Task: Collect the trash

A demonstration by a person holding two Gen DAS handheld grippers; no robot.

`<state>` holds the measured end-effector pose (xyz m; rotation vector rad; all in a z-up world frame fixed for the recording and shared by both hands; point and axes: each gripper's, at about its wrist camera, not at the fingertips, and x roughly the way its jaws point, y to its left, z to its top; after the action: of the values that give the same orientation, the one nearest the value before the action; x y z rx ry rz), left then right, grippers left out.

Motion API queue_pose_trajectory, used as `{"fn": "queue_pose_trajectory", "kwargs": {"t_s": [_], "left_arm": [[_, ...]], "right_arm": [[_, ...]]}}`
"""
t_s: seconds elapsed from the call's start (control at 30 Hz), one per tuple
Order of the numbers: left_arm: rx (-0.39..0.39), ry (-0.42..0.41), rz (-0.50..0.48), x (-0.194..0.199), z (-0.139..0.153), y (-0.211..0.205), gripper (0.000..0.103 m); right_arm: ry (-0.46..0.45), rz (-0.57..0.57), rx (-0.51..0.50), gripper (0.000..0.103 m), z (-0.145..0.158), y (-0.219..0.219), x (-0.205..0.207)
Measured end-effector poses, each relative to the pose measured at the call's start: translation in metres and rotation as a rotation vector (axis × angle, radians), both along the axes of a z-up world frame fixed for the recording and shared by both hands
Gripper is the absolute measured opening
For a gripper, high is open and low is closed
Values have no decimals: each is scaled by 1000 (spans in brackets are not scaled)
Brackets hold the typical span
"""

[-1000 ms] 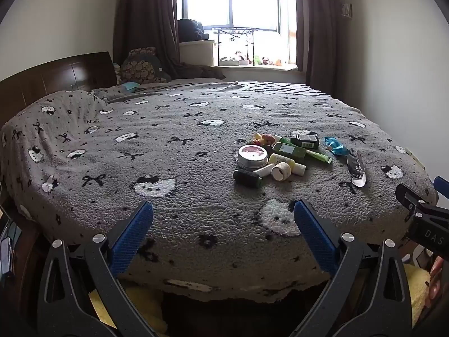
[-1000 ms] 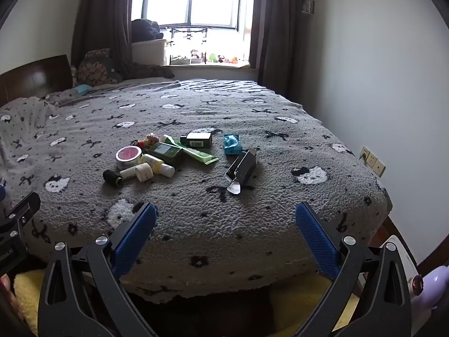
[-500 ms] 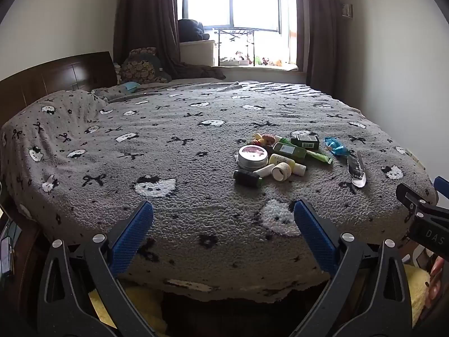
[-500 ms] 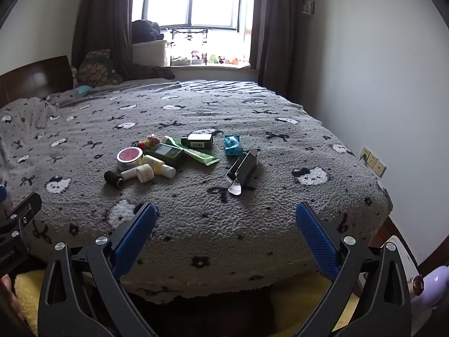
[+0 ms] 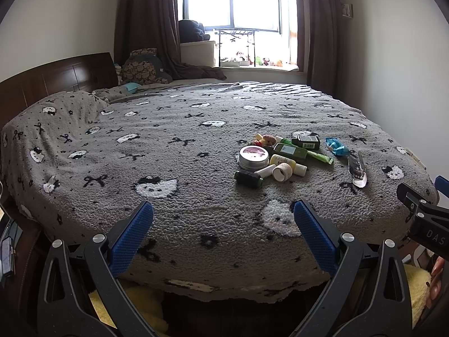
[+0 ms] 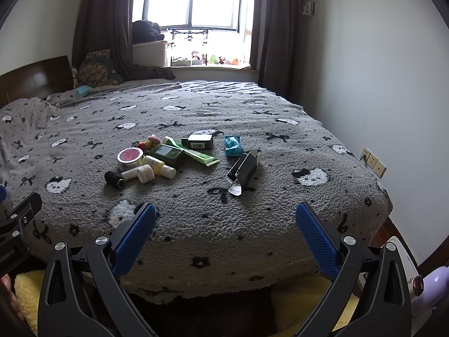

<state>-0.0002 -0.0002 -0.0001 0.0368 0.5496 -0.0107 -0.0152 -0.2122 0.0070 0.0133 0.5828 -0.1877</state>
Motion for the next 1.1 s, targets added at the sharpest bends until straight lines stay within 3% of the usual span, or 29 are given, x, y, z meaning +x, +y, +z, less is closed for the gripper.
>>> {"fn": "queue_pose_trajectory", "kwargs": {"t_s": [1.1], "left_arm": [[8,-8,4,-1,6,8,95]], "right_arm": [[-13,-3,3,100,2,0,-2]]}}
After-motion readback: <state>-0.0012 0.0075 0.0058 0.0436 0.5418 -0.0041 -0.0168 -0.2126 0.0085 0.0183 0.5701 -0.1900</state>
